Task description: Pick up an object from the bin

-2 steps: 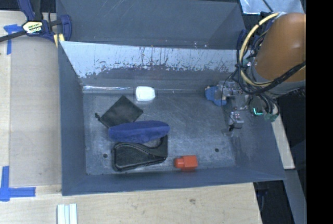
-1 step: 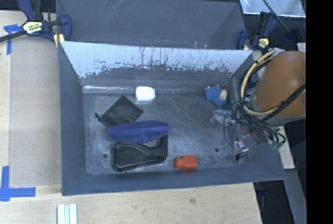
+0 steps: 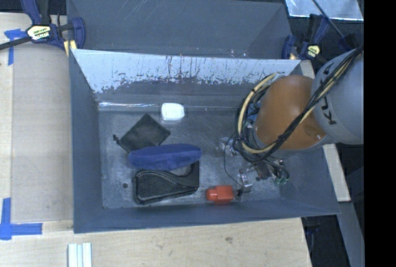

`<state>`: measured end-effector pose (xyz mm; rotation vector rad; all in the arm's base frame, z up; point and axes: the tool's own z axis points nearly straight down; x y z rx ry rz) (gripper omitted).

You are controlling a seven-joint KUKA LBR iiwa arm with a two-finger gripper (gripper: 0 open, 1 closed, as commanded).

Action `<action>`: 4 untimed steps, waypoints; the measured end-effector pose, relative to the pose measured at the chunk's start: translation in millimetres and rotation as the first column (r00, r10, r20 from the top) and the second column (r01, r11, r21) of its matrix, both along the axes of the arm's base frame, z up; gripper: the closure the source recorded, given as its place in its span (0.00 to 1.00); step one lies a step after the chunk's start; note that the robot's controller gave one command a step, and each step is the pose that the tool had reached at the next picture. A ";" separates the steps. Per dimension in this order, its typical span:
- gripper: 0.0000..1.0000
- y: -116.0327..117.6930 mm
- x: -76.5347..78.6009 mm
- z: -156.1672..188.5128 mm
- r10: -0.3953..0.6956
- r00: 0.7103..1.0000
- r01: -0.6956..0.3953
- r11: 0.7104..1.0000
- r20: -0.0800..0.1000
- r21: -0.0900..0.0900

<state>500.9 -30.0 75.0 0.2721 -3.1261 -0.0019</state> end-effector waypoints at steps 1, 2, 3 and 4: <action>0.00 56.6 -2.5 85.6 -0.398 0.917 0.398 0.917 0.010 0.004; 0.00 71.9 -3.0 6.5 -0.170 0.985 0.170 0.985 0.002 -0.001; 1.00 71.0 -1.6 8.1 -0.171 0.985 0.171 0.985 0.006 -0.002; 1.00 70.7 35.6 73.0 0.011 1.000 -0.011 1.000 0.013 -0.001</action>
Offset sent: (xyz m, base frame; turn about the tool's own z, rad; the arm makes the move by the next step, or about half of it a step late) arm -0.0042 0.0550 0.0839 0.4117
